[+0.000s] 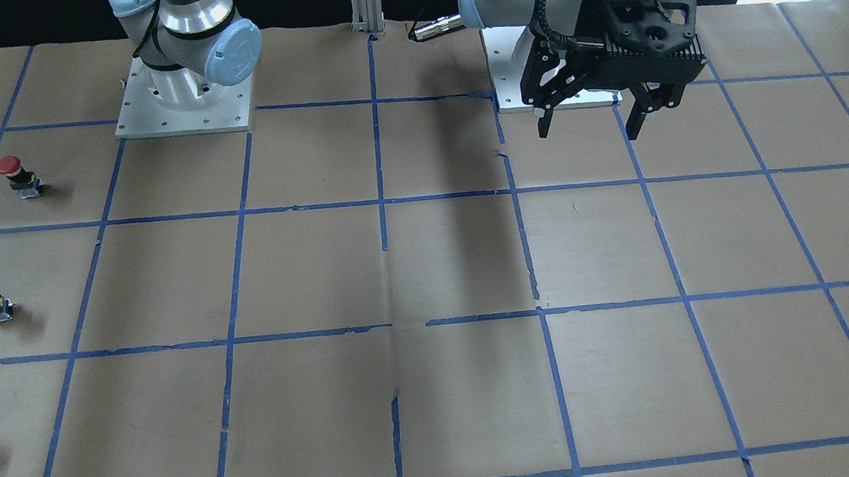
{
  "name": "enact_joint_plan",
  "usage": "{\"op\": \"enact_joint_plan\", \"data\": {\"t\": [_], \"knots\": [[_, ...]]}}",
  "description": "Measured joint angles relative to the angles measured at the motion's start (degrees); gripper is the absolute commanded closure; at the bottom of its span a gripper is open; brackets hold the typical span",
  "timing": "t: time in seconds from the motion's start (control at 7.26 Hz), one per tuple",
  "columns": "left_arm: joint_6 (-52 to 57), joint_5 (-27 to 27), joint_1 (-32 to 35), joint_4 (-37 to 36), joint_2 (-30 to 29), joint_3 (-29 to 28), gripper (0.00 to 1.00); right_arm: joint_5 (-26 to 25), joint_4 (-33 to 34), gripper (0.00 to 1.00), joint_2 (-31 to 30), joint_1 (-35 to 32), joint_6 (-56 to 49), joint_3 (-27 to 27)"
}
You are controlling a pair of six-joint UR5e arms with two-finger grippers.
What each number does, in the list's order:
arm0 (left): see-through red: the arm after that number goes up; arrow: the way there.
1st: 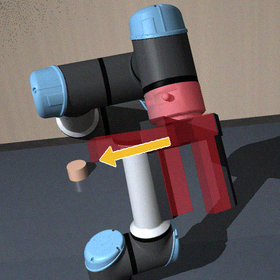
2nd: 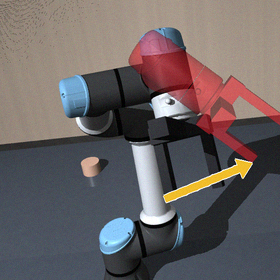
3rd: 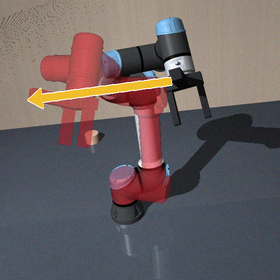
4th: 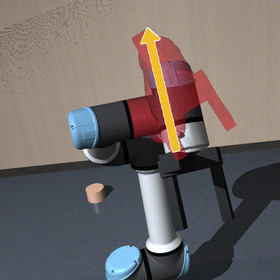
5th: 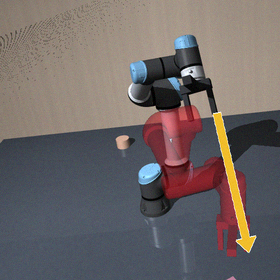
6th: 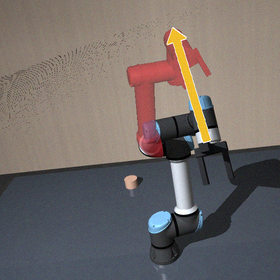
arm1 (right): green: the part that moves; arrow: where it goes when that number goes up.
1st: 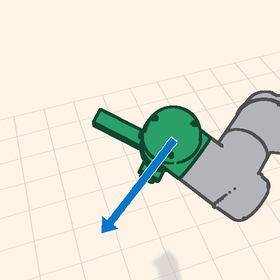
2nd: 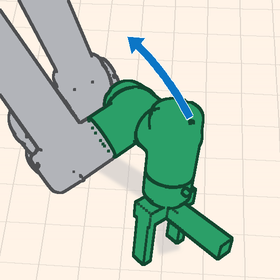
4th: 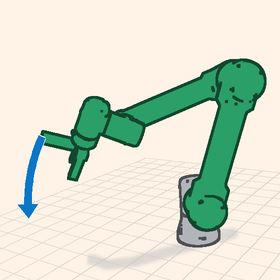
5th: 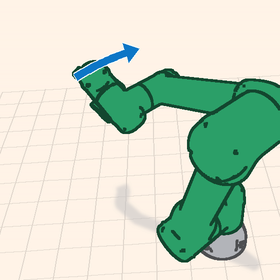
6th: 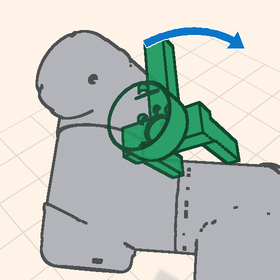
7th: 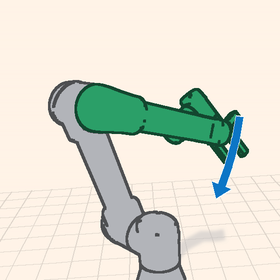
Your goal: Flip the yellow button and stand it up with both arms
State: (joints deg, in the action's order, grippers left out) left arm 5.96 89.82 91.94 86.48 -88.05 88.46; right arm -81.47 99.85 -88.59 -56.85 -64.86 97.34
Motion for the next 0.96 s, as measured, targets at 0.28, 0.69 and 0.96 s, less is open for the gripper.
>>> {"op": "enact_joint_plan", "data": {"t": [0.28, 0.69, 0.96], "knots": [[0.0, -0.1, 0.0, 0.0, 0.0, -0.1, 0.00, -1.6, -4.1, 0.00, -4.1, -10.5, 15.0, -2.4], [0.1, -0.1, -0.1, 0.0, 0.0, -0.2, 0.00, -3.7, -7.0, 0.00, -6.4, -28.2, 41.0, -5.1], [0.7, -0.1, -0.3, 0.3, 0.1, -0.2, 0.00, -4.5, -7.0, 0.00, -5.5, -35.2, 57.9, -6.2]]}}
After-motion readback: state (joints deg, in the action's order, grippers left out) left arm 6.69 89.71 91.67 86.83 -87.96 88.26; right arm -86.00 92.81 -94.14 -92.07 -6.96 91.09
